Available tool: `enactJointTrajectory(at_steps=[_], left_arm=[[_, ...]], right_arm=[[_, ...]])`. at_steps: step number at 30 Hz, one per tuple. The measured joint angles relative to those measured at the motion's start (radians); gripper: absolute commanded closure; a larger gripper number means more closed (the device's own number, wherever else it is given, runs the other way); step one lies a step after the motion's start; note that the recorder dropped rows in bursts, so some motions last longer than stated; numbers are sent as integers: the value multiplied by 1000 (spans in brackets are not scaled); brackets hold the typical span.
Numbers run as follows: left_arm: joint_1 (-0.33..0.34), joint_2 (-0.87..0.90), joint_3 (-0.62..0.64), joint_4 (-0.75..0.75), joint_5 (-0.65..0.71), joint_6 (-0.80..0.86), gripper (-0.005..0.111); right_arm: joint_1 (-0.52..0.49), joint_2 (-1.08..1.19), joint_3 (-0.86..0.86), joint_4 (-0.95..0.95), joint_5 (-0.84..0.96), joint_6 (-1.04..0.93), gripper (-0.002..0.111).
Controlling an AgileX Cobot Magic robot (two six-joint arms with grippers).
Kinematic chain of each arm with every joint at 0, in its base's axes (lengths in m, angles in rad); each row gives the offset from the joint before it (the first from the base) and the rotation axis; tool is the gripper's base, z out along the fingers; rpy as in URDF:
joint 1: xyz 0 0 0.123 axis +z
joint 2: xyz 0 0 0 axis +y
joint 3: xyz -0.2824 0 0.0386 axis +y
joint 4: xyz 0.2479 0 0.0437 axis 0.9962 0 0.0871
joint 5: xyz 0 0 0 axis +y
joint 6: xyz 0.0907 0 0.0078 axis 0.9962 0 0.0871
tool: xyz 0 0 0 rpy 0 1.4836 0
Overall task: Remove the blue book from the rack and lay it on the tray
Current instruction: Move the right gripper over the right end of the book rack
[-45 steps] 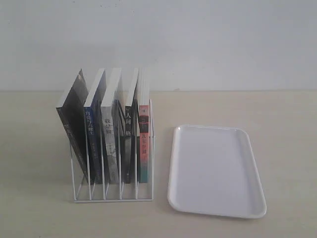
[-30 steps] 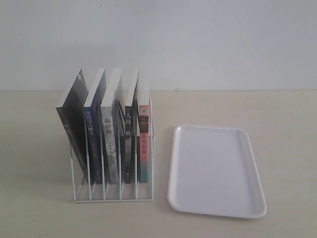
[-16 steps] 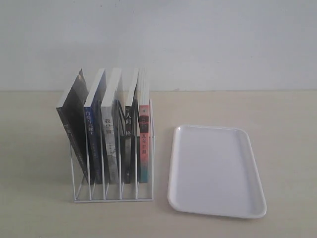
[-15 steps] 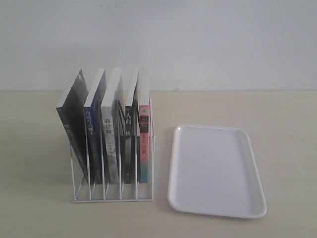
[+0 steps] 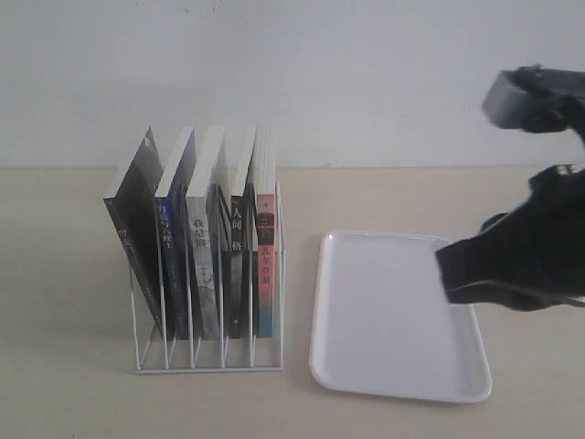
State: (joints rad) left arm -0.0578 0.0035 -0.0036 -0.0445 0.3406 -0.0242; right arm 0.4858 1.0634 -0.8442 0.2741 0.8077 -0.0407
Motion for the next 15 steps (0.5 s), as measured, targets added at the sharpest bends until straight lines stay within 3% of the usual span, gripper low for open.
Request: enactJointTrajectory(at_steps=[6,9,11,12,15], left_arm=[[0,0,0,0,0,0,101],[0,0,0,0,0,0,101],[0,0,0,0,0,0,101],[0,0,0,0,0,0,101],[0,0,0,0,0,0,101]], right_arm=[[195,131,-115,-19,-10,96,90],[251,254,-345,-218,147,263,87],[252,338,-506,-326,288,343,78],[252,368,-563,-349,328,363,70],[268,493,-780,-372,360,407,67]])
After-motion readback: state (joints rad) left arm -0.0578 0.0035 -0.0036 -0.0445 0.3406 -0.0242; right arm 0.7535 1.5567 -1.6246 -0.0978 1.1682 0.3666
